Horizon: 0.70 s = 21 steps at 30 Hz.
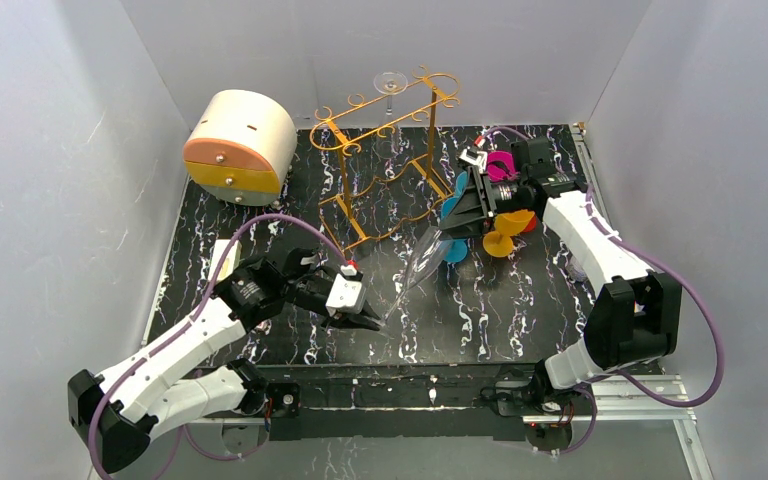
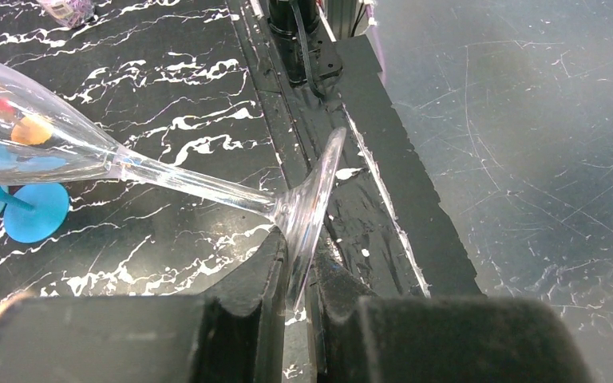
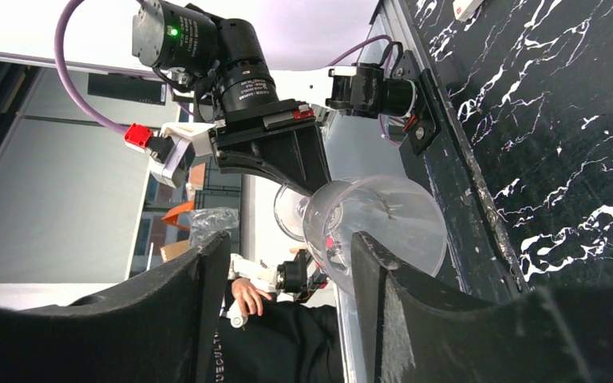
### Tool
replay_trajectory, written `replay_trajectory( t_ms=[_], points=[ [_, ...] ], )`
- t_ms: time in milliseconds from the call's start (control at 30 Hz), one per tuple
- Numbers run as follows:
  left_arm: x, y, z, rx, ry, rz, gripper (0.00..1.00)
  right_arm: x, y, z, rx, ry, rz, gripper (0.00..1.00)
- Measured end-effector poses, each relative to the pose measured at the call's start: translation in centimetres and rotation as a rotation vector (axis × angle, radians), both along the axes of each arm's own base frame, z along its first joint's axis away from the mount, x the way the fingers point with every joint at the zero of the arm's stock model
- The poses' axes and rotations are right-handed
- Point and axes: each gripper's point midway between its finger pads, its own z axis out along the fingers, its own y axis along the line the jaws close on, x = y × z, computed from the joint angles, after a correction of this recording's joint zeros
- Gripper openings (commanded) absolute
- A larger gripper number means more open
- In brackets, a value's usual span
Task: Take the wine glass off the wine glass rack
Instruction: Place the wine glass at the center of the board.
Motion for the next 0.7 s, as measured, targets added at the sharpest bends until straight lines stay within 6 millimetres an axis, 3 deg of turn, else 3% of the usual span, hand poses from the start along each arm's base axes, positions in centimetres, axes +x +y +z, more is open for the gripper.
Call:
replay_trajectory(
  t_ms=[700],
  points=[
    [0.4, 0.9, -0.1, 0.087, -0.114, -0.067, 0.00, -1.9, 1.0, 0.2, 0.021, 0.007, 0.077, 0.37]
  ],
)
